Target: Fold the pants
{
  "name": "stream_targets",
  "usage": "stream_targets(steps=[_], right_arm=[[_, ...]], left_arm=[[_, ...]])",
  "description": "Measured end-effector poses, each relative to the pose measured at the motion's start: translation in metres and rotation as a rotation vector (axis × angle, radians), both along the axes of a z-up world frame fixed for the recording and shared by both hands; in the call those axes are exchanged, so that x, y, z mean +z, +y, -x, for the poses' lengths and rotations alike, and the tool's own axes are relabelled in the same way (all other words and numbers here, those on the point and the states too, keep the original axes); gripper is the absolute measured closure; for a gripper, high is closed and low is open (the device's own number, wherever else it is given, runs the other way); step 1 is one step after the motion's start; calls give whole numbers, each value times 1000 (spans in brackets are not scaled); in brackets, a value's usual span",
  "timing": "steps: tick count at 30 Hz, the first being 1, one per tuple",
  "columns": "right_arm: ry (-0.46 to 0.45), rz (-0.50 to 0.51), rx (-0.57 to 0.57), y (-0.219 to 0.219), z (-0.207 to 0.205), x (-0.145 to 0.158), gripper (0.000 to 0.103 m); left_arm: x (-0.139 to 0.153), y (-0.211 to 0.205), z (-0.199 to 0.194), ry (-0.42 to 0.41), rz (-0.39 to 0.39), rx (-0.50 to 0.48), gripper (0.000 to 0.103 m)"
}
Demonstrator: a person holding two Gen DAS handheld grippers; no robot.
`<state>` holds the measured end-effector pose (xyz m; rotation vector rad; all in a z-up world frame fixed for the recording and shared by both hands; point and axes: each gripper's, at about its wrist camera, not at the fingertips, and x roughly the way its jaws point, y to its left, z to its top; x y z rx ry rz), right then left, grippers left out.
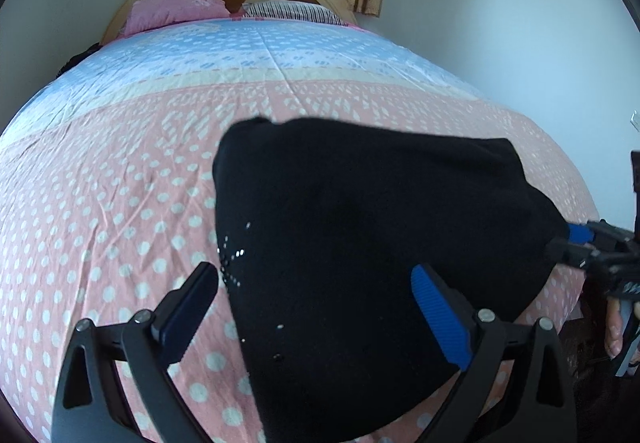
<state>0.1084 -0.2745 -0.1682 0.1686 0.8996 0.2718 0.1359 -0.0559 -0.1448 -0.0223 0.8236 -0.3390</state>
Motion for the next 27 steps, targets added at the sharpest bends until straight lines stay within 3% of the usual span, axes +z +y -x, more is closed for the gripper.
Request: stream_targets(steps=[4,9,14,19,27], right_arm=[[-12,12,9,1,2,1,40],[-39,-87,4,-13,9,17,39],[-108,-185,-113,-42,12,32,39],[-83,-259,-195,-59,-6,27,39],[-48,-255,-127,-32,-37,21,39]], left_arm=[[-6,2,-1,15,15,1,0],[-1,6,3,15,10,9,0],[4,19,8,-5,2,30,0],[9,29,3,-13,24,55,0],[5,28,-10,2,9,54,0]])
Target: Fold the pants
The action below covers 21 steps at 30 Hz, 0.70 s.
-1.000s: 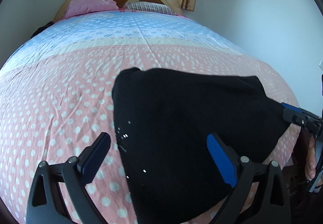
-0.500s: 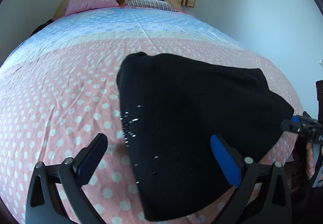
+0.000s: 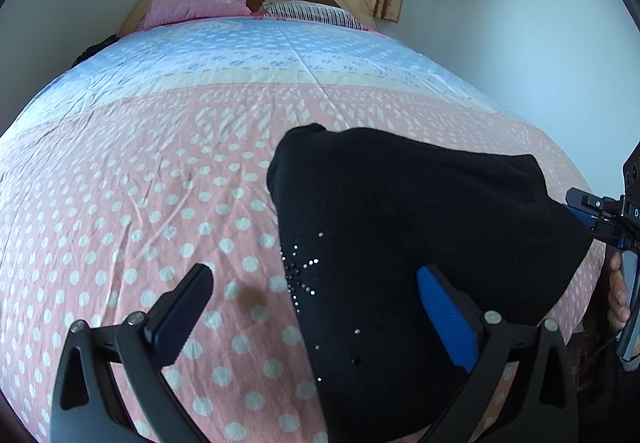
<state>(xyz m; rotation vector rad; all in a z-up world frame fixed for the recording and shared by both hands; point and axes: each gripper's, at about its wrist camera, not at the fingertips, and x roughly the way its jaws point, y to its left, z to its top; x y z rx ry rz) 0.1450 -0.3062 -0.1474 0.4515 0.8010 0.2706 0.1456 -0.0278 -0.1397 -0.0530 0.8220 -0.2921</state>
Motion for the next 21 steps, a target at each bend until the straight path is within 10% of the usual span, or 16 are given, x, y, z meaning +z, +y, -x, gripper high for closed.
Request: stream_targets(steps=[15,21], right_arm=[[-21,194,63,29,19,14,58],[24,201,75,22,34,1,80]], left_arm=[[32,7,-13,-100,5,73,0],[60,-62,-41,-135,-11,-126,0]])
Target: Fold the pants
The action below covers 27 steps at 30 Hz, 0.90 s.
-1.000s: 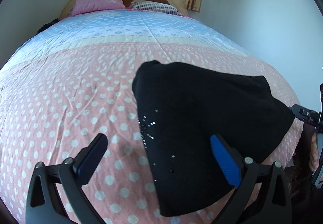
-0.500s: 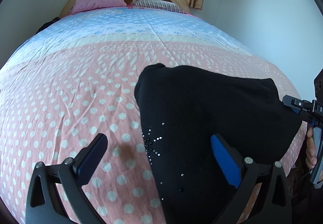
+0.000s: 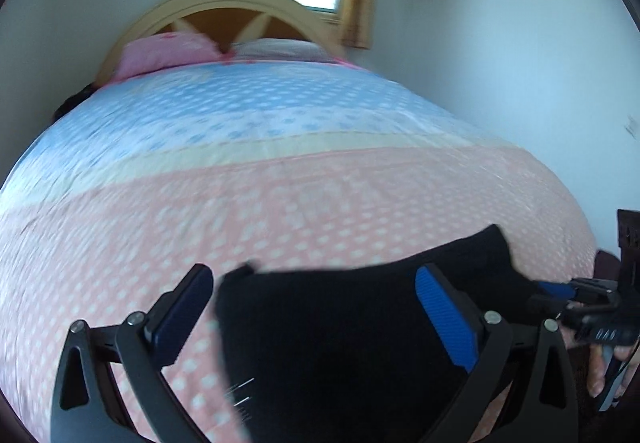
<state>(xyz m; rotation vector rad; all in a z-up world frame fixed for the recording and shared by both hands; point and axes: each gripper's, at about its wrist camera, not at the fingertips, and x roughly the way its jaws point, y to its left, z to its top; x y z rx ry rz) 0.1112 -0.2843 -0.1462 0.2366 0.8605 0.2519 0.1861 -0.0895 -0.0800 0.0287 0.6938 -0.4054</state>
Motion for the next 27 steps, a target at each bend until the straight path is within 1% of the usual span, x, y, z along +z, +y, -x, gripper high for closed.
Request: stream_targets(steps=[1,2,3,5,7,8,9,10,12,15,18,20,21,23,24,25,27], right_arm=[[-13,-3,6,0,4,2,85],[-19,-7,12,1,5,4,88],[-24,-14,22,2,8,7,89],[-22,-32,35,4,13,11,89],[-5,-42,36,3,13,8,89],[10,-34,25,0,12,2,90],[20,-37,16,-3,10,-4,90],[29,-61,11,-8,8,-11,90],[34,-90,5,-13,6,-15,90],[25,-42,3,-9,7,-13,90],[25,-50,-4,-12,6,-13,89],[24,-78,6,-16,7,-11,87],[14,-76,17,-16,8,-8,87],[-11,-62,15,-16,11,0,71],[-35,-62,18,-17,11,8,64],[-55,-65,24,-18,11,14,62],[-91,-68,34,-14,3,30,61]], left_arm=[[1,-20,-5,5,-12,-38,0],[1,-35,-8,10,-13,-75,0],[0,-52,-11,20,-7,-123,0],[-5,-80,-18,56,1,-188,0],[-14,-105,-27,93,1,-221,0],[-18,-112,-30,112,1,-238,0],[-22,-121,-30,128,-6,-251,0],[-27,-129,-32,137,-21,-256,0],[-33,-138,-27,145,-47,-260,0],[-42,-146,-26,153,-75,-256,0],[-51,-157,-30,193,-121,-292,0],[-50,-158,-31,195,-122,-279,0],[-48,-156,-30,190,-116,-272,0],[-35,-143,-22,165,-74,-255,0],[-24,-130,-14,135,-26,-256,0],[-12,-115,-5,101,14,-261,0],[3,-84,12,48,26,-238,0]])
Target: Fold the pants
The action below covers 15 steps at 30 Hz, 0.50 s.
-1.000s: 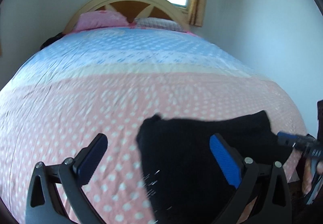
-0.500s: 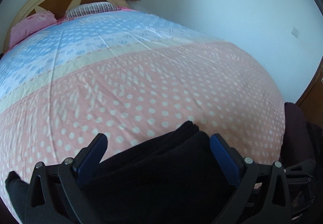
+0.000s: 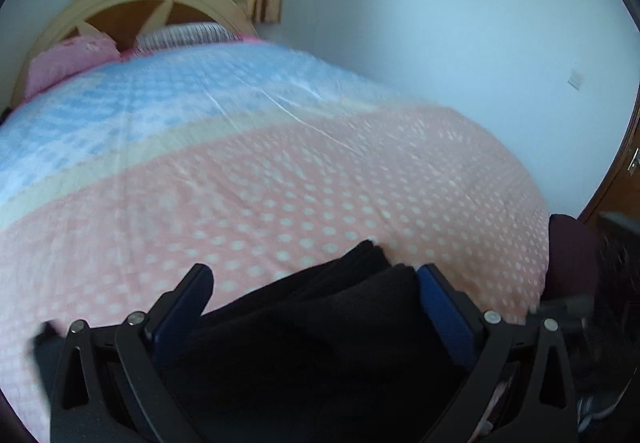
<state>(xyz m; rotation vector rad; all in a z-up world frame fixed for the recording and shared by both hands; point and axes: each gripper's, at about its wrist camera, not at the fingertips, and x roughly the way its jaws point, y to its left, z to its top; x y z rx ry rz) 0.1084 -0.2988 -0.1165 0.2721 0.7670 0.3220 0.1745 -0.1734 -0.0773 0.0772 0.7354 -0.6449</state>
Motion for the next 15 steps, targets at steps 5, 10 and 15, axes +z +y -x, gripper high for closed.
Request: stream_targets(steps=[5,10,15], right_arm=[[-33,-43,80,34,-51,27,61],[75,-51,331,133,-127,30,57],[218,27,462,211,-173,8,56]], left_arm=[[5,82,43,-132,-114,125,0],[-35,134,63,-44,-146,172,0],[-72,146,59,103,-58,197,0]])
